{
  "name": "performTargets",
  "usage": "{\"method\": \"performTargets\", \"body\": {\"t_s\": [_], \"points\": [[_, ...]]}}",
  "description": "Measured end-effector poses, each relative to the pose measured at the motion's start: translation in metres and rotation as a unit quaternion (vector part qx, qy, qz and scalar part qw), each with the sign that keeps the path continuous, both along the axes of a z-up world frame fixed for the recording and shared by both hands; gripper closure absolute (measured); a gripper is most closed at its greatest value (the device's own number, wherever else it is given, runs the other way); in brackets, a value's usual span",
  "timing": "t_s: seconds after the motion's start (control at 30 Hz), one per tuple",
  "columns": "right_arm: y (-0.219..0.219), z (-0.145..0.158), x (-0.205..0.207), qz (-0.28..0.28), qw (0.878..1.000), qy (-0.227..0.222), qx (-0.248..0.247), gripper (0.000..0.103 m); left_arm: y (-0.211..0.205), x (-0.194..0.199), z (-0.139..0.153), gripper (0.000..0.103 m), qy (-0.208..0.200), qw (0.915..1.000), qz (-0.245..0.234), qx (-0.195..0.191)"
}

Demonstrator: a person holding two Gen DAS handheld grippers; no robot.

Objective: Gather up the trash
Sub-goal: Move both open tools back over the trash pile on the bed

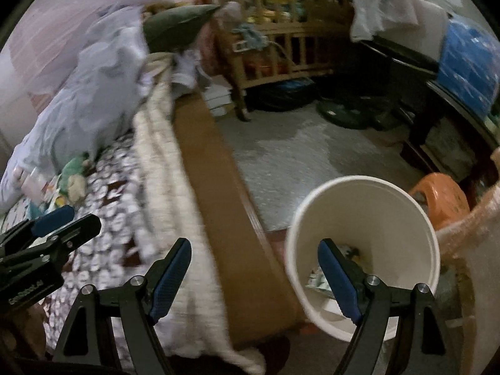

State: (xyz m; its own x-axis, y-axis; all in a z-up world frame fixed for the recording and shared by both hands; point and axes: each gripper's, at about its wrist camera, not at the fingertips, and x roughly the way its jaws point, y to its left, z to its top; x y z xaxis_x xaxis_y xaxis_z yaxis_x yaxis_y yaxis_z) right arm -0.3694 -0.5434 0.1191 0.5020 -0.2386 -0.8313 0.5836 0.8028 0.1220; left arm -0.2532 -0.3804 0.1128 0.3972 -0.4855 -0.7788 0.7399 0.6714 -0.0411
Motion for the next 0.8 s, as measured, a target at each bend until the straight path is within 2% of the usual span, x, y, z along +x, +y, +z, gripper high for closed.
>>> {"method": "performTargets", "body": {"t_s": [0.47, 0.8], "points": [[0.089, -0.001, 0.066, 0.102, 0.995, 0.001, 0.014, 0.022, 0.102, 0.043, 0.01, 0.039, -0.001, 0.9955, 0.094, -0.005], [0.157, -0.014, 0.109, 0.18, 0.983, 0.012, 0.035, 0.022, 0.204, 0.074, -0.002, 0.039, 0.013, 0.9848, 0.173, 0.005]]}}
